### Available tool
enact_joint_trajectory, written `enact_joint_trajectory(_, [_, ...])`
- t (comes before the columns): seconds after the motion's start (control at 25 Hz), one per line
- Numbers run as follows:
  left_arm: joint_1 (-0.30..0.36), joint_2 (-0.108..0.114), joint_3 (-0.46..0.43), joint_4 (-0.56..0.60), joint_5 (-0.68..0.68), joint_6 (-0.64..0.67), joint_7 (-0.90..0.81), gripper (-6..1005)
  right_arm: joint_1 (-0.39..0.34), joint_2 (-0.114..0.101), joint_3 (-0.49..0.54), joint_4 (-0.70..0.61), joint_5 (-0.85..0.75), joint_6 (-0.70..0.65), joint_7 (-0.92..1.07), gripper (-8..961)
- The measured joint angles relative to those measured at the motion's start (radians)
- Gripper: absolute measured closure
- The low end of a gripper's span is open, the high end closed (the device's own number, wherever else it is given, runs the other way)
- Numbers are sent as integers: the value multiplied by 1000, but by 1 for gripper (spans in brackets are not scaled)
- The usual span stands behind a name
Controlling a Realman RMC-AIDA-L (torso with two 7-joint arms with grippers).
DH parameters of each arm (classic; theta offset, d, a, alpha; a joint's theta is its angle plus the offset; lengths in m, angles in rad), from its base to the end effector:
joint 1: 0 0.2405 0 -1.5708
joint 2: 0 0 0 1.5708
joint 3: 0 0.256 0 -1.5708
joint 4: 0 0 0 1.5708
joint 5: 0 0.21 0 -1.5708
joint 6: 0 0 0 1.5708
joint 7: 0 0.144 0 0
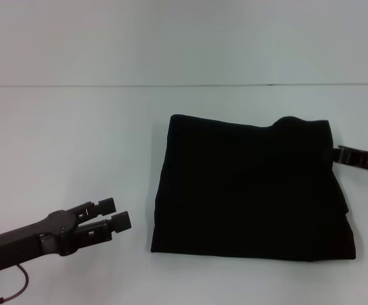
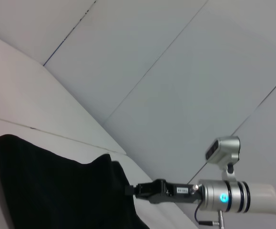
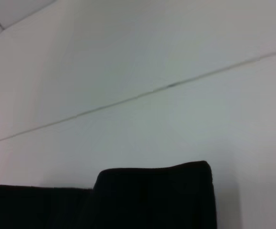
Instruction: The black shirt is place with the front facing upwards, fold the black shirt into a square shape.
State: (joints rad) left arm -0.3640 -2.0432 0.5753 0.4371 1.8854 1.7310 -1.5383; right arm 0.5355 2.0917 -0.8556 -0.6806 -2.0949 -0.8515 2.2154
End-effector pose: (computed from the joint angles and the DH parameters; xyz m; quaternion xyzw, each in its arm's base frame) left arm -0.3043 0.2602 0.0023 -0.8283 -0.4080 -0.3772 0.0717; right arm 0.3158 0.3903 0.0019 -0.7362 0.5683 0.1712 0.3252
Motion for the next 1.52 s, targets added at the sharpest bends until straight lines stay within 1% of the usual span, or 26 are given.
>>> enact_joint_trajectory(0.2, [-7, 0, 0, 0, 0, -1, 0, 50, -4, 2, 50, 40, 20, 2, -53, 933])
enact_joint_trajectory(0.4, [-14, 0, 1, 0, 0, -1, 0, 50, -8, -2, 66, 68, 97, 2, -124, 899])
enact_joint_trajectory(0.52, [-17, -1, 0, 0, 0, -1, -2, 50, -9, -3, 89, 70, 109, -1, -139, 879])
enact_joint_trajectory(0.64, [-23, -3, -1, 0, 0, -1, -14, 50, -14, -4, 141, 70, 123, -7, -157, 859])
enact_joint_trajectory(0.72, [-28, -3, -2, 0, -2, -1, -23, 50, -31, -3, 196, 69, 159, -20, -193, 783])
enact_joint_trajectory(0.8, [-32, -3, -4, 0, -5, 0, -33, 50, -53, -3, 240, 69, 223, -61, -250, 708])
enact_joint_trajectory(0.92, [-46, -3, -9, 0, -8, -5, -67, 50, -96, -3, 304, 92, 369, -212, -443, 584])
enact_joint_trajectory(1.04, [-82, 2, -9, 0, -6, -44, -158, 49, -124, -3, 316, 120, 446, -389, -660, 438])
enact_joint_trajectory(1.08, [-99, 6, -7, 1, -4, -59, -200, 49, -130, -3, 312, 124, 445, -441, -725, 390])
enact_joint_trajectory(1.16, [-139, 16, -1, 2, -1, -79, -282, 49, -137, -2, 298, 134, 422, -512, -831, 330])
enact_joint_trajectory(1.24, [-187, 30, 3, 5, 1, -117, -374, 49, -140, -1, 286, 160, 386, -556, -923, 271])
enact_joint_trajectory(1.28, [-227, 42, 16, 7, 6, -164, -442, 49, -142, -1, 286, 172, 373, -568, -958, 241])
enact_joint_trajectory(1.32, [-247, 48, 26, 8, 9, -188, -477, 49, -145, -1, 285, 191, 358, -583, -1006, 211])
enact_joint_trajectory(1.4, [-291, 62, 63, 8, 24, -257, -554, 49, -154, -1, 284, 219, 341, -604, -1077, 151])
enact_joint_trajectory(1.44, [-326, 72, 96, 8, 40, -314, -610, 49, -160, -1, 284, 233, 329, -616, -1117, 127])
enact_joint_trajectory(1.52, [-387, 81, 154, 8, 66, -407, -686, 49, -172, -1, 282, 258, 304, -634, -1184, 79])
